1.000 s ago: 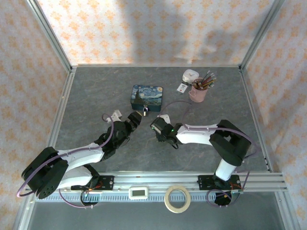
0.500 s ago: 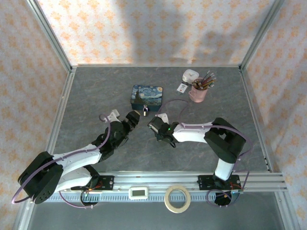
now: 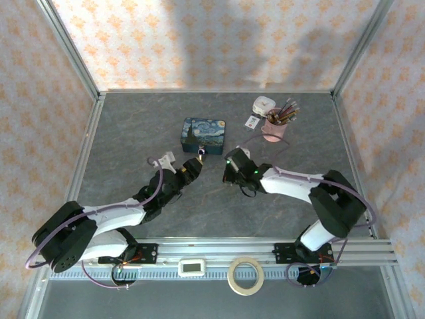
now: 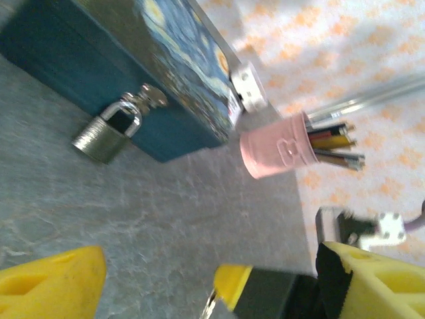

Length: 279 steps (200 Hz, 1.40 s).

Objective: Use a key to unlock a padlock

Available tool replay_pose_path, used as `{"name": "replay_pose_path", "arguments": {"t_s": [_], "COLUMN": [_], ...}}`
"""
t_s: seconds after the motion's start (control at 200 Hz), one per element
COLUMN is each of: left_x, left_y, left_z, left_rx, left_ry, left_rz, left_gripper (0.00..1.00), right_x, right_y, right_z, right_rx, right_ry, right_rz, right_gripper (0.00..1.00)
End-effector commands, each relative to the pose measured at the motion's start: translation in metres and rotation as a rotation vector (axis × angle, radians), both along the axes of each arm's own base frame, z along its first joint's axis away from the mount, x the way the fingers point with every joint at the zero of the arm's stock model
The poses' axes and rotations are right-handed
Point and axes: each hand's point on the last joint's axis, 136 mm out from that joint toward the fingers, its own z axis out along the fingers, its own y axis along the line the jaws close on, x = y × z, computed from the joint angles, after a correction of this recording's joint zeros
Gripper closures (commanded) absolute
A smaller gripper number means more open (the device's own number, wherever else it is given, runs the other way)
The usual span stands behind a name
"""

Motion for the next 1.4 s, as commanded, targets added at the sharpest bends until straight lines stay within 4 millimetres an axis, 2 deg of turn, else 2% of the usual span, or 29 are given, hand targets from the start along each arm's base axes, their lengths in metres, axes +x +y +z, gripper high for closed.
{"name": "replay_pose_path", "arguments": {"t_s": [0.0,0.145,0.285,0.37,0.44,0.591,0.711,0.926,1.096,1.391], "left_x": [-0.002,-0.004,0.002,0.001,0.0,-0.002,-0.004,-0.005,-0.004,-0.001], "left_y": [-0.025,-0.048,-0.049,-0.053,-0.061,-0.083,-0.088,-0.1,-0.103,-0.103], "left_z": [0.021,0.013,-0.001,0.011,0.018,0.019,0.009,-0.003,-0.002,-0.01], "left_rx": [-0.038,-0.056,-0.159,-0.295,-0.337,-0.276,-0.21,-0.051,0.014,0.056], "left_ry": [-0.106,-0.088,0.015,0.011,-0.005,-0.041,-0.062,-0.103,-0.13,-0.123], "left_rz": [-0.12,-0.209,-0.153,-0.137,-0.139,-0.201,-0.234,-0.318,-0.339,-0.34], "left_gripper": [0.21,0.22,0.22,0.22,0.24,0.31,0.41,0.47,0.49,0.7], "right_x": [0.005,0.006,0.005,0.003,0.004,0.006,0.005,0.004,0.004,0.004], "right_y": [0.006,0.005,0.006,0.008,0.01,0.012,0.013,0.011,0.011,0.011], "right_z": [0.022,0.04,0.055,0.059,0.06,0.066,0.069,0.073,0.074,0.074], "right_rx": [0.184,0.31,0.367,0.436,0.484,0.571,0.588,0.602,0.603,0.598], "right_ry": [-0.013,-0.034,-0.058,-0.058,-0.05,-0.055,-0.051,-0.046,-0.045,-0.047], "right_rz": [-0.053,-0.068,-0.073,-0.093,-0.112,-0.149,-0.145,-0.15,-0.148,-0.149], "right_gripper": [1.0,1.0,1.0,1.0,1.0,1.0,1.0,1.0,1.0,1.0]}}
